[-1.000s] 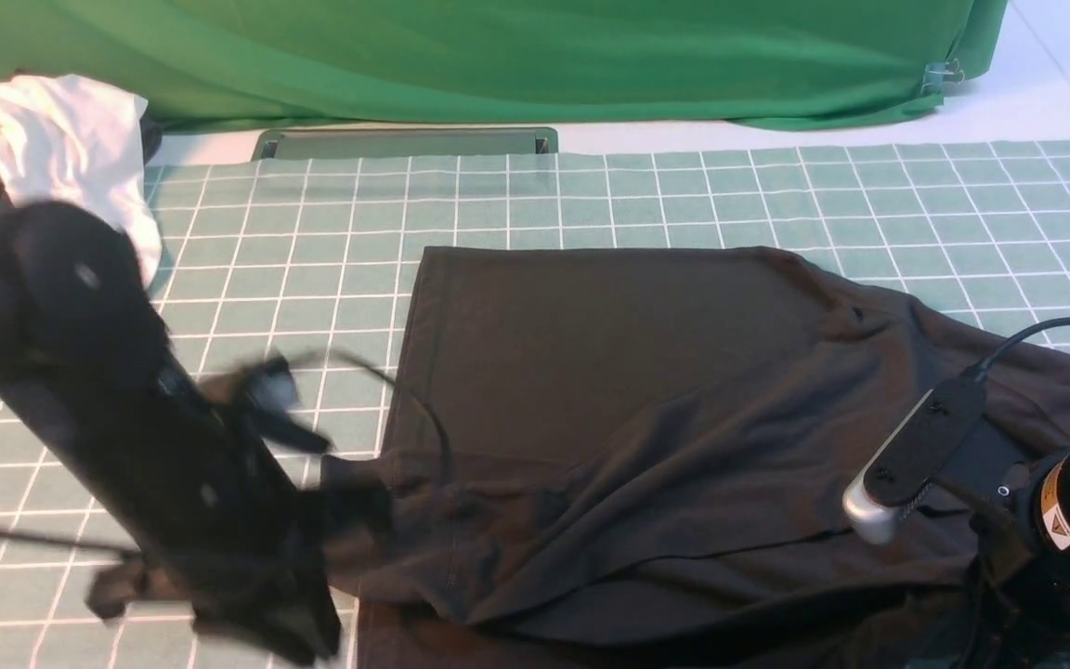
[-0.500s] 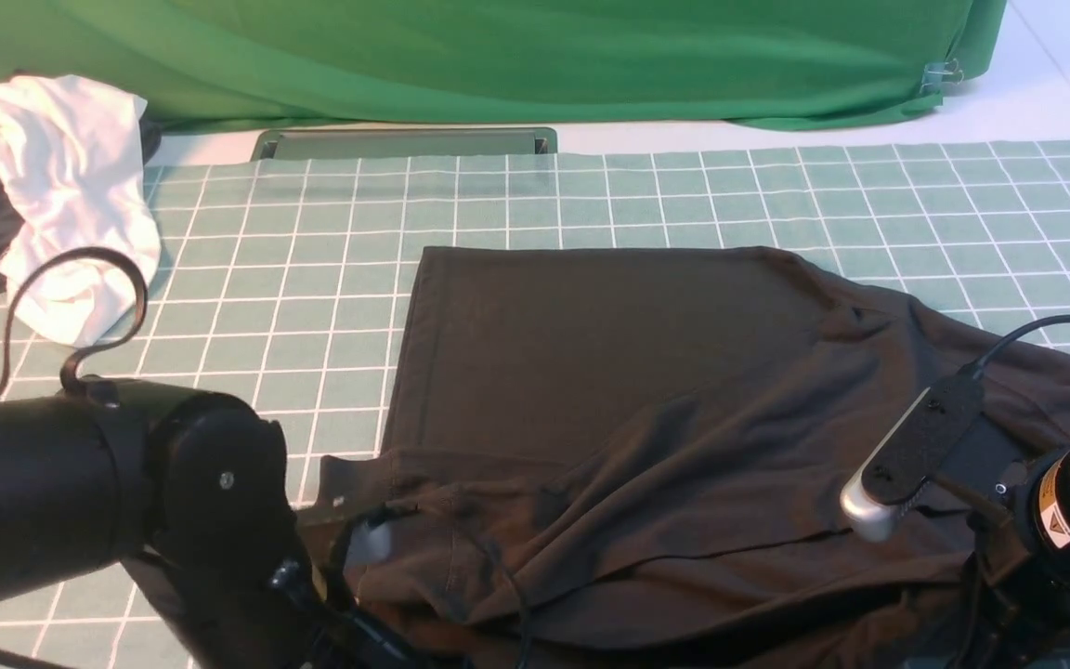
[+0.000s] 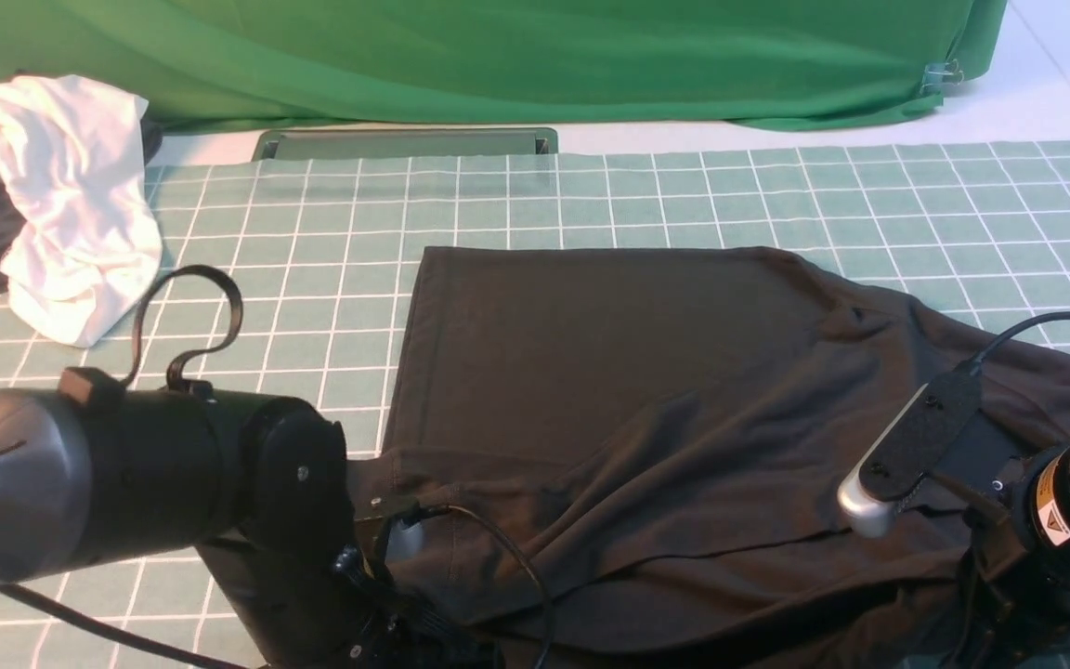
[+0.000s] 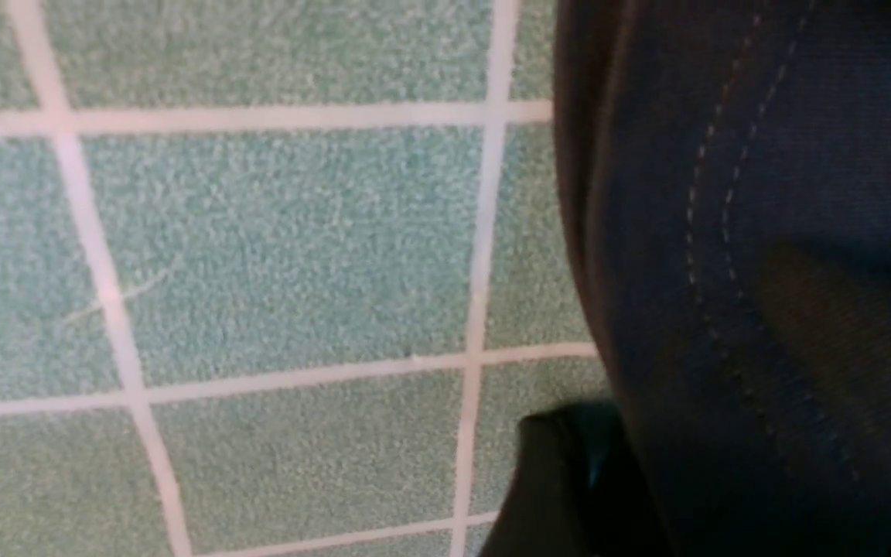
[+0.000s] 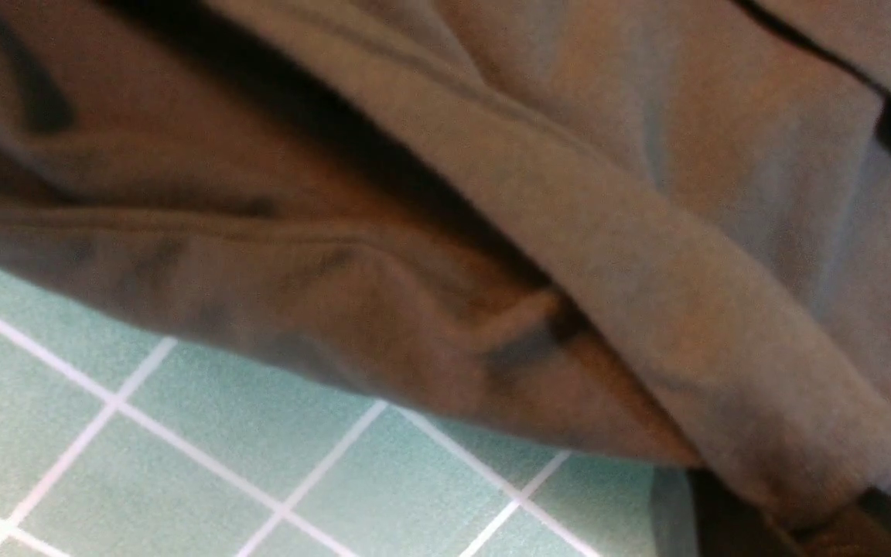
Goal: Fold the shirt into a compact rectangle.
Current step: 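Grasp the near edge of the shirt at its hem and shoulder corners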
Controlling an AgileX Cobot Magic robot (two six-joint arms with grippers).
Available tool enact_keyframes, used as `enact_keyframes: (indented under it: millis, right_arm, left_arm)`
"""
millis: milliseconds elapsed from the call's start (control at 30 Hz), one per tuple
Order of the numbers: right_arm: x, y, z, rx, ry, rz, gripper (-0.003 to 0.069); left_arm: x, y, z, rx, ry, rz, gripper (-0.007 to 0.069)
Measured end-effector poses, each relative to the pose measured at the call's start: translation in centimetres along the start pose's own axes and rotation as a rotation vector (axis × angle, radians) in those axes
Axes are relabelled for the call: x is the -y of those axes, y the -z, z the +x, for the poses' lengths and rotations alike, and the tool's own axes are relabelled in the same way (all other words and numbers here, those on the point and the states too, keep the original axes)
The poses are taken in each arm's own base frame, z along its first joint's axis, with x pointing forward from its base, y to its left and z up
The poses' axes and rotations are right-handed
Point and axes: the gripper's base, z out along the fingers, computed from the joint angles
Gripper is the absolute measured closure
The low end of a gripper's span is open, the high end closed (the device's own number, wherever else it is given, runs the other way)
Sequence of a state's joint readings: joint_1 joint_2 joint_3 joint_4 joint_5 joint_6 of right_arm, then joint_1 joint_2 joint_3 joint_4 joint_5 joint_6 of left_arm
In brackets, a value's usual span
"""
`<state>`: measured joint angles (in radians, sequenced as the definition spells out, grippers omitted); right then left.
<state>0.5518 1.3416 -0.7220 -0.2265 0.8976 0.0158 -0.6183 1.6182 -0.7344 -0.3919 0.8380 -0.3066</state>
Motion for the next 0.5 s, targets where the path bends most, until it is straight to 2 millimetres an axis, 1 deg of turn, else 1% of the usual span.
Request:
enact_keyframes:
  millis: [67,133,167,233,267,300,333,400,500]
  right_arm:
    - [0.0,0.0,0.0,0.000,0.000,0.000,0.0607]
    - [0.0,0.0,0.0,0.000,-0.002,0.000,0.0607]
    - [0.0,0.0,0.0,0.000,-0.002,0.000,0.0607]
    - [0.0,0.0,0.0,0.001,-0.004,0.000,0.0607]
    - [0.0,0.0,0.0,0.001,-0.004,0.000,0.0607]
    - [0.0,0.0,0.0,-0.003,-0.004,0.000,0.0607]
    - [0.0,0.0,0.1,-0.006,-0.008,-0.001,0.0607]
    - [0.0,0.0,0.1,-0.009,-0.017,-0.001,0.0607]
    - [0.0,0.0,0.1,-0.010,-0.021,-0.002,0.0607]
  left_arm:
    - [0.0,0.0,0.0,-0.008,-0.004,-0.007,0.0221]
    - [-0.2,-0.1,0.1,-0.018,-0.014,-0.021,0.0311]
    - [-0.2,-0.1,0.1,-0.020,-0.014,-0.023,0.0321]
    - [-0.3,-0.1,0.2,-0.034,-0.023,-0.030,0.0491]
    - [-0.3,-0.1,0.2,-0.034,-0.021,-0.029,0.0491]
    - [-0.2,-0.1,0.3,-0.042,-0.016,-0.017,0.0555]
    - [0.0,0.2,0.6,-0.048,-0.015,-0.006,0.0587]
    - [0.0,0.9,1.0,-0.047,-0.020,0.007,0.0600]
    - [0.1,2.5,1.9,-0.039,-0.032,0.035,0.0605]
